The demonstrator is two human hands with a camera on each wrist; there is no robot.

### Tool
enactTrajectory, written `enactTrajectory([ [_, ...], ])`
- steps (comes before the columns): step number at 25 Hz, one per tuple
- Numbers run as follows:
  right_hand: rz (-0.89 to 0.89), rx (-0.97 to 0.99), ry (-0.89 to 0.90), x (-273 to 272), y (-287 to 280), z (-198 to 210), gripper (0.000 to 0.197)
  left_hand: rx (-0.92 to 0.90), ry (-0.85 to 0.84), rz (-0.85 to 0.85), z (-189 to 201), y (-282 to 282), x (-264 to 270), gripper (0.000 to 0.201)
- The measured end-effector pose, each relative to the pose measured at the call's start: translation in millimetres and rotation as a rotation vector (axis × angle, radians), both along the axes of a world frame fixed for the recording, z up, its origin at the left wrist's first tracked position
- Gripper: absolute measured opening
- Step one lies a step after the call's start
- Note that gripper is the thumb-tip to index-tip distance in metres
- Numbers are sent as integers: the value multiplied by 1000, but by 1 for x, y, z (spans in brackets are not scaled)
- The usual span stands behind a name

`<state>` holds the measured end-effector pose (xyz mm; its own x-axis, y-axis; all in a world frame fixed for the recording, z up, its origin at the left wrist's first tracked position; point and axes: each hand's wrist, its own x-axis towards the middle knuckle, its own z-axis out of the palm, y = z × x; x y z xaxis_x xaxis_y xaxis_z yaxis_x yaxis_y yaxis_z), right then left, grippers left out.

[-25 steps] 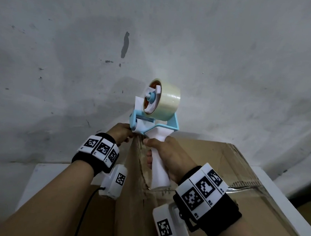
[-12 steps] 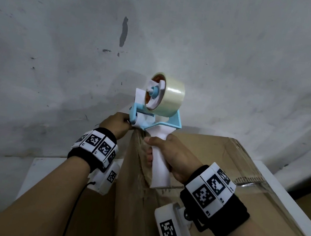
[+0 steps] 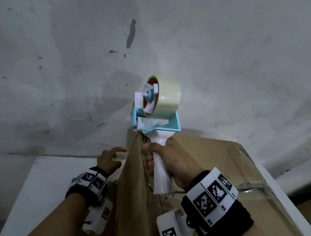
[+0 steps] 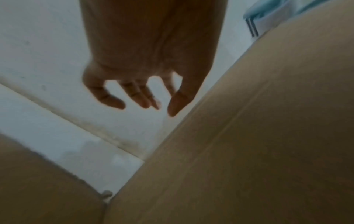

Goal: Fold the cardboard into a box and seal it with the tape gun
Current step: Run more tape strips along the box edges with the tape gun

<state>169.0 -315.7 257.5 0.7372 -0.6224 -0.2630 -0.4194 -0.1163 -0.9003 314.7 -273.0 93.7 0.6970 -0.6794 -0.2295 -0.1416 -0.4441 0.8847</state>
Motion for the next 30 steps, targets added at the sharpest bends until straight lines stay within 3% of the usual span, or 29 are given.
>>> enactTrajectory([
  [1, -2, 6, -6, 0, -1, -1, 18, -92, -38, 3, 2, 4, -2, 43],
  [4, -13, 33, -8, 1, -2, 0, 18, -455, 108, 55, 40, -1, -8, 37],
  [8, -19, 86, -38, -1, 1, 2, 22, -660, 352, 35, 66, -19, -26, 33],
  [10, -27, 110, -57, -2, 1, 2, 24, -677, 424, 65, 61, -21, -26, 26],
  [11, -29, 110, -55, -2, 1, 2, 25, -655, 381, 87, 57, -20, -25, 23],
  [14, -34, 86, -34, -2, 2, 2, 24, -601, 44, 39, 48, -15, -27, 18],
  [16, -37, 86, -26, -2, 3, 3, 22, -589, -79, 24, 47, -11, -29, 13],
  [20, -40, 63, -9, 0, 1, 1, 20, -638, 111, 36, 55, -7, -22, 23],
  [26, -42, 78, -32, 0, 2, 3, 23, -668, 375, 65, 60, -12, -23, 17],
  [30, -41, 81, -27, 0, 2, 2, 22, -572, 374, 82, 65, -17, -32, 16],
])
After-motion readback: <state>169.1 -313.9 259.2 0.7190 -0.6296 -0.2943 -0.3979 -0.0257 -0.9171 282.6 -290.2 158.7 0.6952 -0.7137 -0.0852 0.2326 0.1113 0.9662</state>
